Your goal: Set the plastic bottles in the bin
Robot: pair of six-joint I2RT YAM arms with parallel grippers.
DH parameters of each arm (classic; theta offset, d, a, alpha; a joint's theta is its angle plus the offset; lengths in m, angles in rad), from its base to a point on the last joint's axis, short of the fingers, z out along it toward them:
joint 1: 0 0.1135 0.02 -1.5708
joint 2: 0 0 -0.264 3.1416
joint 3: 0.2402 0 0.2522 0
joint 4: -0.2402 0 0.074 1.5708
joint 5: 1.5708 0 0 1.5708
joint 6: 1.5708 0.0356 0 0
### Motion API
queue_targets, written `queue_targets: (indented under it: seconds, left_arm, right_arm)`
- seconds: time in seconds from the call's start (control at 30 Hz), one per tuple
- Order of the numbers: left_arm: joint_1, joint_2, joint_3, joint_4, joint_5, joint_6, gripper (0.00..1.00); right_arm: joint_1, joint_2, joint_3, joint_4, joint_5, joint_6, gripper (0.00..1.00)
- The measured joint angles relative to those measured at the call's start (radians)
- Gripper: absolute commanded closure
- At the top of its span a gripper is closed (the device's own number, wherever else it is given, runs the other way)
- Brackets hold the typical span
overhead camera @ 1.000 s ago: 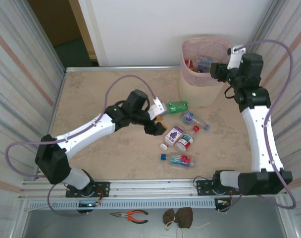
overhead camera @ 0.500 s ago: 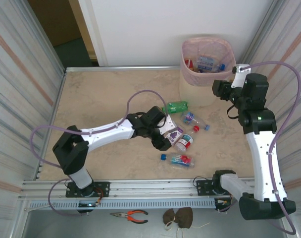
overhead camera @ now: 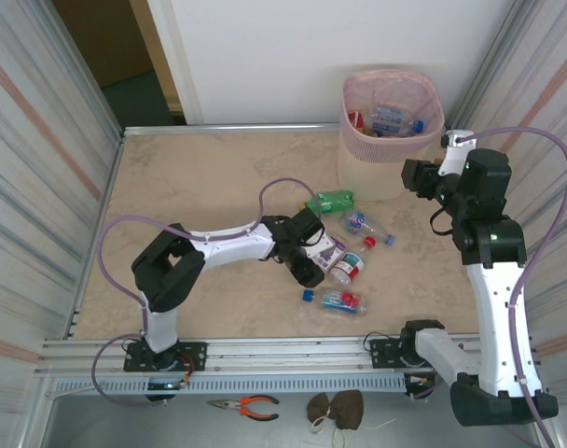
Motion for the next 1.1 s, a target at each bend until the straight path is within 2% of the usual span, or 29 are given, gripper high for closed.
queue_targets:
  seconds: [0.2,0.37,0.7,1.1]
  left_arm:
    - [0.041,0.003,0.017,-0.042,-0.044,-0.015,0.35]
    - [0.085,-0.006,0.017,-0.058,-0.043,-0.019,0.28]
    - [0.068,-0.013,0.08,-0.053,0.029,0.074,0.17]
    - [0.069,0.131,0.194,-0.055,0.047,0.168,0.17]
  right_arm:
    - [0.0,-0.002,0.0,-0.008,0.0,0.0,0.41]
    - [0.0,-0.003,0.0,-0.024,0.0,0.0,0.41]
    - [0.0,-0.01,0.0,-0.042,0.0,0.0,0.41]
    - [0.006,-0.01,0.0,-0.051,0.0,0.0,0.41]
